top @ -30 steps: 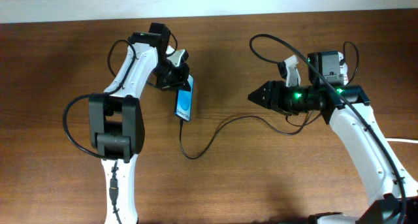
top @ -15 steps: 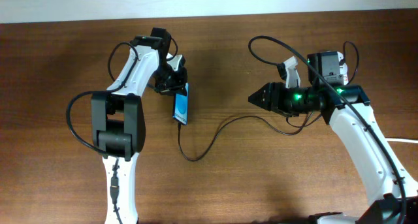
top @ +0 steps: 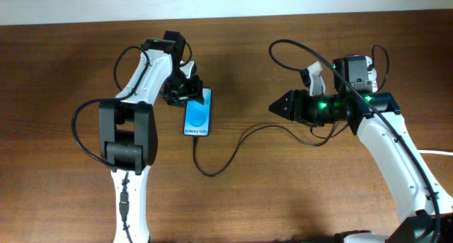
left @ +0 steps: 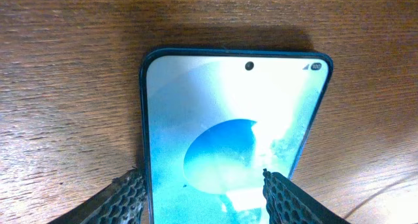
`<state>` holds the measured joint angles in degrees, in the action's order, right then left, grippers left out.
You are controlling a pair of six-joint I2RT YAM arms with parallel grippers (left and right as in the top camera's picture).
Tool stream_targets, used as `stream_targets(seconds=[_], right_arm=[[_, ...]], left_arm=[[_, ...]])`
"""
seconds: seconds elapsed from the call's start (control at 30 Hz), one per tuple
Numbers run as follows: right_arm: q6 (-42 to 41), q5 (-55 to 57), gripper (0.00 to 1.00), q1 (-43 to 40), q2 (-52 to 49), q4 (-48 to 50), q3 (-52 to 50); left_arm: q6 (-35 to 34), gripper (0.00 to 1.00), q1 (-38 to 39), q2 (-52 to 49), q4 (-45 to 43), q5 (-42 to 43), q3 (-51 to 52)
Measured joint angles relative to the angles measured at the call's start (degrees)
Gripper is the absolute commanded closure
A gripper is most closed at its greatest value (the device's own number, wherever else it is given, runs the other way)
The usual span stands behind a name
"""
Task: Plug charger to phone and switch on socket
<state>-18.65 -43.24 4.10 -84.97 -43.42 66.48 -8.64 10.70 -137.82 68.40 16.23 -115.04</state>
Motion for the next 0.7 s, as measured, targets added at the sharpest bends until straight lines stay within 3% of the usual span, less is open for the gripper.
stream_targets(seconds=[0.4,0.7], right_arm=[[3.37,2.71,0.4,0.0,0.0,-4.04,0.0],[4.13,10.12,0.4,0.0,8.37,-8.66,0.68]], left_arm=[[0.0,0.4,-3.13,1.18,1.03,-1.73,-0.02],[0.0,0.4,-8.63,24.59,0.13,-1.73,-3.1]])
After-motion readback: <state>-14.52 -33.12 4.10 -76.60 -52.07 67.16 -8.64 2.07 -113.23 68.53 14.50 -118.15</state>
